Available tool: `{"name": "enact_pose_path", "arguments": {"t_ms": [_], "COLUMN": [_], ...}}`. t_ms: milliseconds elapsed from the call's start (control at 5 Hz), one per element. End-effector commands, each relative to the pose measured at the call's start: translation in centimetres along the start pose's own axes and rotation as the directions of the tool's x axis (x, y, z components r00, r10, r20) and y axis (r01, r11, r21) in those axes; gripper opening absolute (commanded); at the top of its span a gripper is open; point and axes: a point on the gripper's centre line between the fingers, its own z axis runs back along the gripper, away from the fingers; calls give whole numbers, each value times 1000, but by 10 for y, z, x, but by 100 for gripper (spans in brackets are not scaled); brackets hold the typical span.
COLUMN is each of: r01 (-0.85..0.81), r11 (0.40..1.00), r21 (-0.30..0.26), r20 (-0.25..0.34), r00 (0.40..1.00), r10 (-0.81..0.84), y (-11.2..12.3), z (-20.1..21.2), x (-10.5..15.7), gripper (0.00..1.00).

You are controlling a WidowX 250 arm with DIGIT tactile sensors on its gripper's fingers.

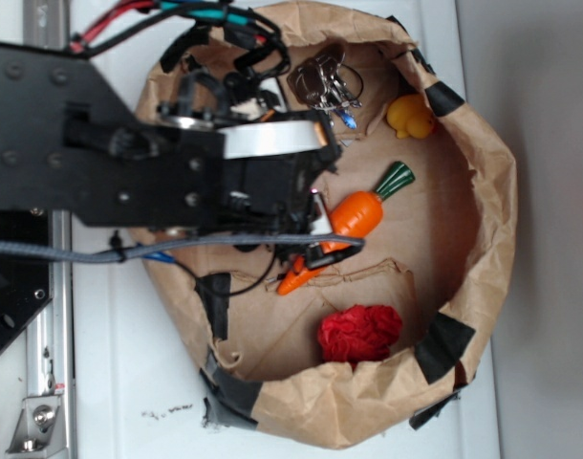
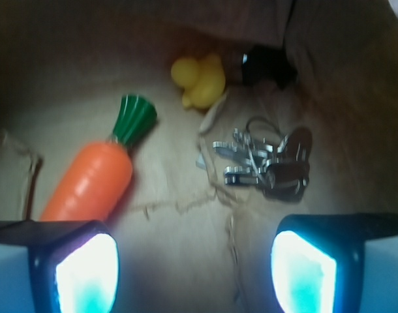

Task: Grab the silver keys.

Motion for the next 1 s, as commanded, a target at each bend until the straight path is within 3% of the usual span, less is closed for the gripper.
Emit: {"name": "enact_pose_path", "arguments": {"t_ms": [0,200,400,600,800], "r01": [-10,66,272,278,278], "r11": [999,993,962,960,960], "r21": [53,95,34,-11,-11], "r20": [92,136,158,93,93], "r00": [996,988,949,957,957], "r10": [6,-79,-274,-276,-276], "y": [12,19,15,13,13], "z": [4,-5,-10,-7,-7], "x": [21,25,18,18,18], "gripper": [100,100,100,100,100]}}
